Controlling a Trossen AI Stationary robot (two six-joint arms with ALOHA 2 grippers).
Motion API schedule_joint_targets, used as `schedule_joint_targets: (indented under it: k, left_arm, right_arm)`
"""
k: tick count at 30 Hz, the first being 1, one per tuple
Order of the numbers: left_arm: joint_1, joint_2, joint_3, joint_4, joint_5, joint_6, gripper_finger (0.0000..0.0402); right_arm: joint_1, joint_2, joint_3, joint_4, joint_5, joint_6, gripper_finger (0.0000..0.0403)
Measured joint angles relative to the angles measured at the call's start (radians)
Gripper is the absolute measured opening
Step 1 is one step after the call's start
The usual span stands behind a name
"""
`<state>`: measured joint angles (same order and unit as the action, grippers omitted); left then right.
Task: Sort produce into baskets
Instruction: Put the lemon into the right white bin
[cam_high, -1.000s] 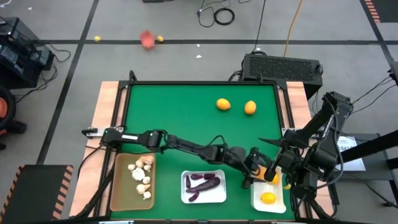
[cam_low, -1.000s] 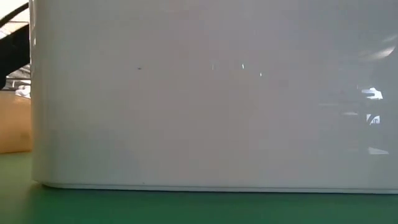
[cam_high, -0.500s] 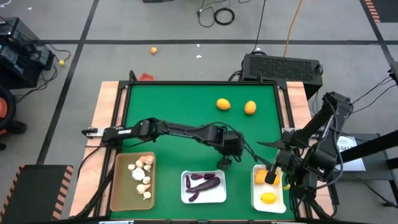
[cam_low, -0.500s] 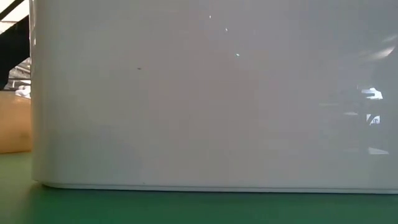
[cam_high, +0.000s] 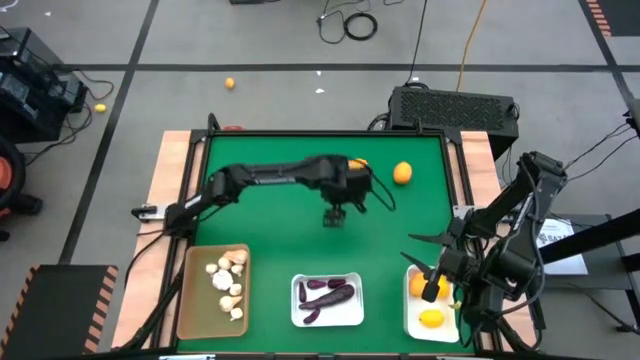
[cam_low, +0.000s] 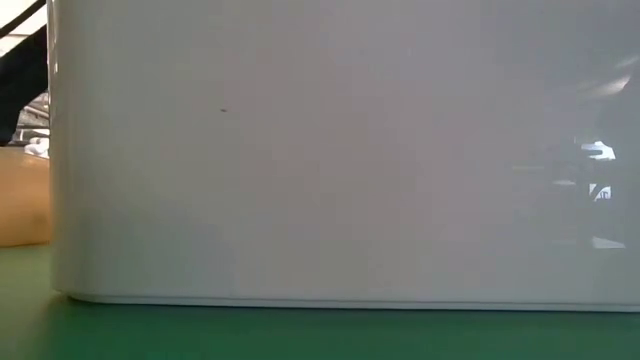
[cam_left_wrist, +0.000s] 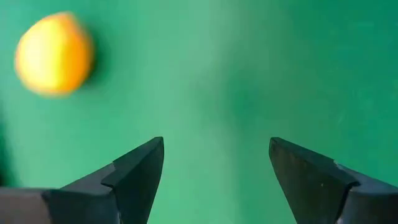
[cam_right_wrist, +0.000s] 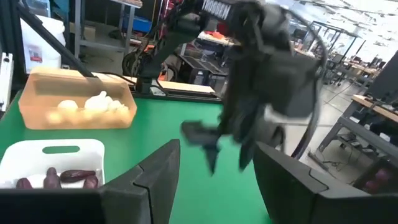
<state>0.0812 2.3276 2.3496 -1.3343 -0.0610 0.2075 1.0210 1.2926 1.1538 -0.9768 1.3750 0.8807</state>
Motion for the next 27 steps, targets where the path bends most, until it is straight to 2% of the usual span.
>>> schedule_joint_targets:
  k: [8,13,20,23,27]
  left_arm:
    - [0.106,-0.159,0.000,-0.103,-0.055,-0.062,0.0299]
    - [0.135,-0.240,0.000,-0.115,-0.100,-0.084,0.0299]
    - [0.175,-0.332,-0.003,-0.173,-0.120,-0.123,0.0299]
    - [0.185,-0.418,-0.106,-0.156,-0.125,-0.125,0.0299]
    - [0.211,-0.619,-0.414,0.020,-0.160,-0.161,0.0299]
  right_arm:
    - [-0.001,0.009,0.000,-0.007,-0.049,0.064,0.0193]
    - [-0.007,0.031,0.000,-0.008,-0.096,0.099,0.0193]
    - [-0.027,0.075,0.000,-0.008,-0.100,0.140,0.0193]
    - [-0.042,0.103,0.000,-0.004,-0.102,0.141,0.0193]
    - [-0.067,0.145,0.000,-0.002,-0.127,0.165,0.0193]
